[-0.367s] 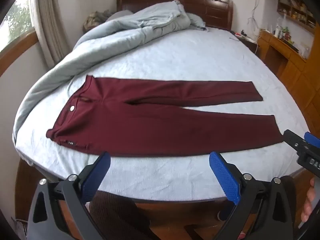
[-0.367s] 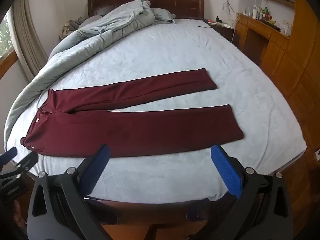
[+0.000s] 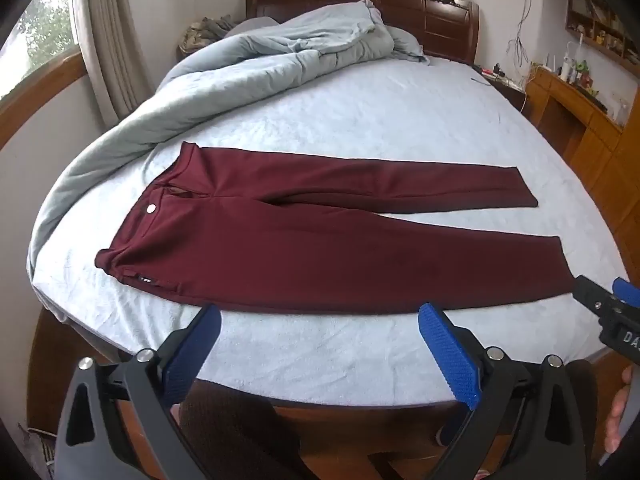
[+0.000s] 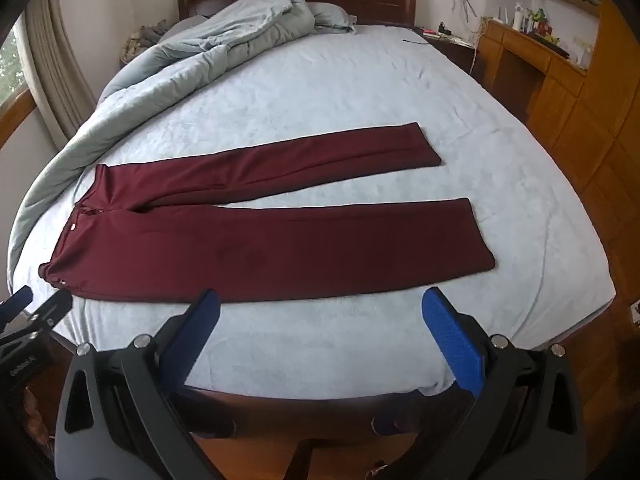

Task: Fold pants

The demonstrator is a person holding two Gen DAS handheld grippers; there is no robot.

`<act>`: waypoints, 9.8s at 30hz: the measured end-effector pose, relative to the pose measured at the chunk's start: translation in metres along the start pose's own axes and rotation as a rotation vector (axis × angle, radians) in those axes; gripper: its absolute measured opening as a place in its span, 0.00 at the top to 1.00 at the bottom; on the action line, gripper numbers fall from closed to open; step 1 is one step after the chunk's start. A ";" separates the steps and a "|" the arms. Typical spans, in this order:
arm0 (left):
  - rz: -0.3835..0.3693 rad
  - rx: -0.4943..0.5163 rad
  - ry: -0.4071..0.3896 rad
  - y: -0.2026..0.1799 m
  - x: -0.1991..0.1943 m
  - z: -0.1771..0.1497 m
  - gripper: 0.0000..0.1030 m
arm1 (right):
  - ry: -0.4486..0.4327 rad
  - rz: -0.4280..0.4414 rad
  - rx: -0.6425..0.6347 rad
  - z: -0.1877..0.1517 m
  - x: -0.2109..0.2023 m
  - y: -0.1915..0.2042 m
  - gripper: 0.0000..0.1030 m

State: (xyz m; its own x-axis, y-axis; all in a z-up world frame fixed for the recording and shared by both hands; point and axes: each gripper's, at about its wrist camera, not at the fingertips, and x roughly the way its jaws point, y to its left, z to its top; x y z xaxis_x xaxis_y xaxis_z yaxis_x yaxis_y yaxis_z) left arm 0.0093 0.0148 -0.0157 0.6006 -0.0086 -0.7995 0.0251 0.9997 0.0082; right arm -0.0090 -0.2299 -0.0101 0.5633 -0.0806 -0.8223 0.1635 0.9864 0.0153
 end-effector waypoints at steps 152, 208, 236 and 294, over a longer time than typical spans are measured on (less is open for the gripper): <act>-0.835 0.491 0.419 -0.201 0.394 0.254 0.04 | 0.085 0.533 -0.211 0.282 0.284 -0.226 0.79; -0.418 0.590 0.146 -0.213 0.221 0.034 0.76 | 0.248 0.616 0.412 0.036 0.205 -0.268 0.76; -0.467 0.234 0.159 -0.149 0.174 0.017 0.24 | 0.142 0.468 0.125 0.061 0.148 -0.170 0.32; -0.102 -0.237 0.357 0.039 0.263 0.120 0.79 | 0.370 0.666 -0.260 0.032 0.234 0.048 0.87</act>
State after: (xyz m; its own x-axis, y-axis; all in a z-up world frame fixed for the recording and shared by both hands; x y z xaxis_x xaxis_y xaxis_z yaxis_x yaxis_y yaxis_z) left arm 0.2644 0.0482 -0.1539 0.2898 -0.1396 -0.9469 -0.1395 0.9726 -0.1861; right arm 0.1560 -0.2060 -0.1836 0.1637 0.5439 -0.8230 -0.3320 0.8160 0.4732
